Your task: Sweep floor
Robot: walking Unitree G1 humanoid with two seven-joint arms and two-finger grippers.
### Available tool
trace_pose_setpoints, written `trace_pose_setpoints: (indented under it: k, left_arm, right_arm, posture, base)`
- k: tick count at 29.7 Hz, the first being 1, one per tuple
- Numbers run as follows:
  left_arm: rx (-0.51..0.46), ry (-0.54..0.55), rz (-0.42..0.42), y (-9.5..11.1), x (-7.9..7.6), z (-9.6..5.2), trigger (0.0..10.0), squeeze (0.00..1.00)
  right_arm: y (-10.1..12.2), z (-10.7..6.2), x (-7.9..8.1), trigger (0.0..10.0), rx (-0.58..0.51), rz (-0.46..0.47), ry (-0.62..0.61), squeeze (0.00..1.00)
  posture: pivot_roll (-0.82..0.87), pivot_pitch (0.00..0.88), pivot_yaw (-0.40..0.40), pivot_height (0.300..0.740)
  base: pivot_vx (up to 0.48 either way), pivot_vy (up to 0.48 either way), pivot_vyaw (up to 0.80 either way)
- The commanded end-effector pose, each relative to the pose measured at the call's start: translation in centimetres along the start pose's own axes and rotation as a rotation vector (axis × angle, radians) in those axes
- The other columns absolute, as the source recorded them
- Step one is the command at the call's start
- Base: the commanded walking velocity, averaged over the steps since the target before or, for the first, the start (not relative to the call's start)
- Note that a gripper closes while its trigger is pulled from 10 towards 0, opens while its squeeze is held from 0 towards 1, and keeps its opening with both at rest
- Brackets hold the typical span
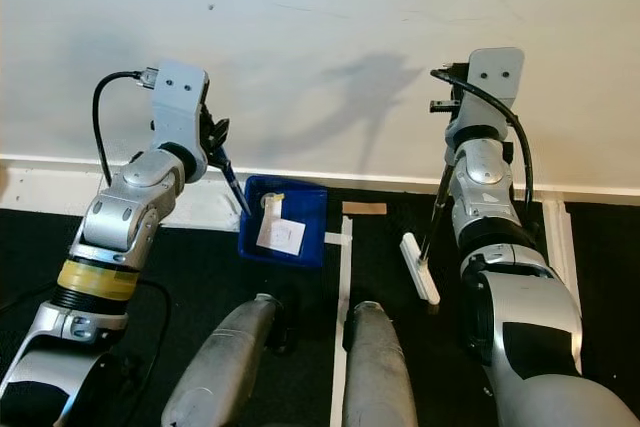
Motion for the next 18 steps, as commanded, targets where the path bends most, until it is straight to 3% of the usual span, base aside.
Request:
trace_pose_setpoints:
  k: [1, 8, 10, 18]
  left_arm:
    - [0.107, -0.042, -0.044, -2.3, -1.3, 0.0, 10.0, 0.00]
    - [0.076, -0.100, -0.010, -1.0, -3.2, 0.4, 10.0, 0.00]
    - [0.062, -0.126, 0.035, -0.4, -4.1, 0.3, 10.0, 0.00]
    - [0.091, -0.097, 0.046, -0.7, -4.9, 0.5, 10.0, 0.00]
  right_arm:
    - [0.1, 0.0, -0.3, 10.0, -0.012, -0.024, -0.003, 0.00]
    - [1.3, 0.4, -0.6, 10.0, -0.061, -0.048, -0.010, 0.00]
    - [1.7, 0.6, -0.7, 10.0, -0.080, -0.049, -0.016, 0.00]
    - [2.1, 0.7, -1.2, 10.0, -0.095, -0.062, -0.031, 0.00]
  posture:
    - [0.11, 0.356, 0.100, 0.740]
    - [0.11, 0.359, 0.103, 0.740]
    - [0.11, 0.357, 0.106, 0.740]
    - [0.10, 0.357, 0.106, 0.740]
  base:
    - [0.000, 0.000, 0.00]
    - [0.000, 0.000, 0.00]
    - [0.000, 0.000, 0.00]
    - [0.000, 0.000, 0.00]
Point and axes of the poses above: a point about 5 cm out from each wrist's last joint towards the gripper, its own z axis pointing out of the wrist towards the gripper, its own y axis along the axis of the wrist's last joint, x = y × z, the point moved 1 cm from there along z, pointing out of the wrist towards the gripper, and after that the axes turned 1 degree about -z, right-handed, at the moved point
